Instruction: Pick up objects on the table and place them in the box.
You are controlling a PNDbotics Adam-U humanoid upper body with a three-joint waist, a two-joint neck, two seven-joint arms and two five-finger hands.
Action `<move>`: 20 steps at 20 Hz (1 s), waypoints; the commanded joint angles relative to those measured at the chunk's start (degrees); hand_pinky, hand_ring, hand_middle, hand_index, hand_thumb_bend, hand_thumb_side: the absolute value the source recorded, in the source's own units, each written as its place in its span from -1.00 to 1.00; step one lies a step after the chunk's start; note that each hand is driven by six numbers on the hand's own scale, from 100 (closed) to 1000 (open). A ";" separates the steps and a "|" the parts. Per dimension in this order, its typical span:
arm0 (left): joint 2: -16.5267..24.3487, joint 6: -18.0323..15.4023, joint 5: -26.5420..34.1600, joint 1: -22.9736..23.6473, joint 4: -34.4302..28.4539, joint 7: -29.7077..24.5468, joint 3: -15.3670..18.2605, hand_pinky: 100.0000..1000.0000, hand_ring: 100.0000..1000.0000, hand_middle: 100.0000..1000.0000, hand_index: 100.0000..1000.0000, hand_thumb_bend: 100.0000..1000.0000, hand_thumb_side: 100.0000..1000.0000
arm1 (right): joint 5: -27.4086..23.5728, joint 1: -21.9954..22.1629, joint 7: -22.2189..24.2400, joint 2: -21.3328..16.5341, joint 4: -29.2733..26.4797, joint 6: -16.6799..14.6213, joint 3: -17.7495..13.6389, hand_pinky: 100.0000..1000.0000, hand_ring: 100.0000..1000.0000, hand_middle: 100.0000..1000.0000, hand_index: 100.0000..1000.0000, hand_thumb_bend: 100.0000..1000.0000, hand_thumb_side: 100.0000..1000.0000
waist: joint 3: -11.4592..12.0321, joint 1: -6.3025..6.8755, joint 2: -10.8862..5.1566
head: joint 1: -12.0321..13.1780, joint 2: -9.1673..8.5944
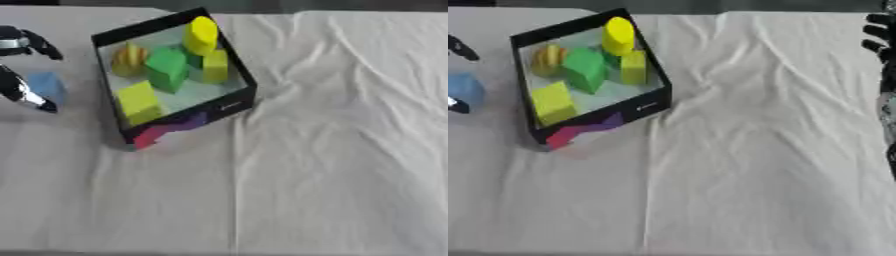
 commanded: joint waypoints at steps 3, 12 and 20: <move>0.93 0.30 -3.64 -1.39 1.58 3.03 1.89 0.76 0.77 0.56 0.70 0.51 -0.50 | 0.42 -0.51 0.12 -0.90 -0.77 0.20 -0.29 0.62 0.58 0.35 0.62 -1.00 0.45 | -0.19 -0.73 -0.93 | 0.50 -0.96; -0.61 1.60 -7.89 -1.79 5.67 7.66 4.06 0.75 0.76 0.55 0.70 0.32 -0.69 | 0.61 -0.72 0.35 -0.46 -0.80 0.43 0.00 0.62 0.58 0.36 0.62 -1.00 0.48 | -0.75 -0.95 0.01 | 1.74 -1.82; -1.31 2.28 -7.26 -1.97 7.43 7.97 4.76 0.68 0.67 0.42 0.37 -0.22 -1.00 | 0.88 -0.84 0.25 -0.33 -0.70 0.75 0.19 0.62 0.59 0.36 0.62 -1.00 0.49 | -1.04 -0.72 0.51 | 2.12 -1.88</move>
